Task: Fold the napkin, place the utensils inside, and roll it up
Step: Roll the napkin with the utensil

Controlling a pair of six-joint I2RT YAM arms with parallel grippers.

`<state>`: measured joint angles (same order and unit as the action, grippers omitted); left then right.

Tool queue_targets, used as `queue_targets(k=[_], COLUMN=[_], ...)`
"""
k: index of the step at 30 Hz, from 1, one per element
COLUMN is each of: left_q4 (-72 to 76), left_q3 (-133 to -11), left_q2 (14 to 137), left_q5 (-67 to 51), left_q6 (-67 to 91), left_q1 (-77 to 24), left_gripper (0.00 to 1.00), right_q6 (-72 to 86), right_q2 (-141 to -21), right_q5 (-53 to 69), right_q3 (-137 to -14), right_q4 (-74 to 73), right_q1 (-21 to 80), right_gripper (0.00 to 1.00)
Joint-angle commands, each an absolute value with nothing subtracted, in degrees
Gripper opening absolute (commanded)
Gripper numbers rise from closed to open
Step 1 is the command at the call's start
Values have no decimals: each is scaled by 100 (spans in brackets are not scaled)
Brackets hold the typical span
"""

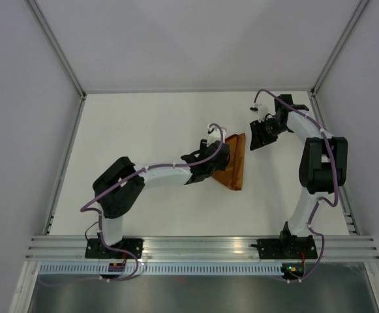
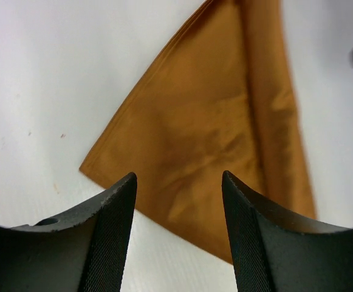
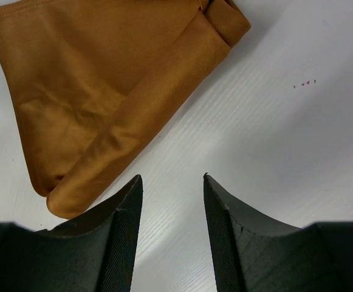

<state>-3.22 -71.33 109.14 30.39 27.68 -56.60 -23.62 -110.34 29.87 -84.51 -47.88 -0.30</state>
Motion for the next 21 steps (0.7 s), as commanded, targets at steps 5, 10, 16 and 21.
queue_targets(k=[5,10,16,21], left_q4=[-17,-797,-1590,-1670], left_q3=[-8556,-9692,-11055,-11382], left_q2=[11310,12400,13402,13649], left_q5=[2970,3689,4874,5773], left_q6=[1838,1811,1837,1565], left_q1=[-6186,-6530,-6741,-6855], left_gripper=[64,65,66,67], right_q6=[-1909,-1617,-1766,-1916], right_q2=[-11373,-11408,-11461,-11452], right_q5=[2918,3032,3182,3190], right_q3=[-9087,-9474,-9589,-9352], right_q4=[-4509,-4438,-4640,-4658], right_q1=[-228,-702,-1151,-1318], right_gripper=[51,51,51,51])
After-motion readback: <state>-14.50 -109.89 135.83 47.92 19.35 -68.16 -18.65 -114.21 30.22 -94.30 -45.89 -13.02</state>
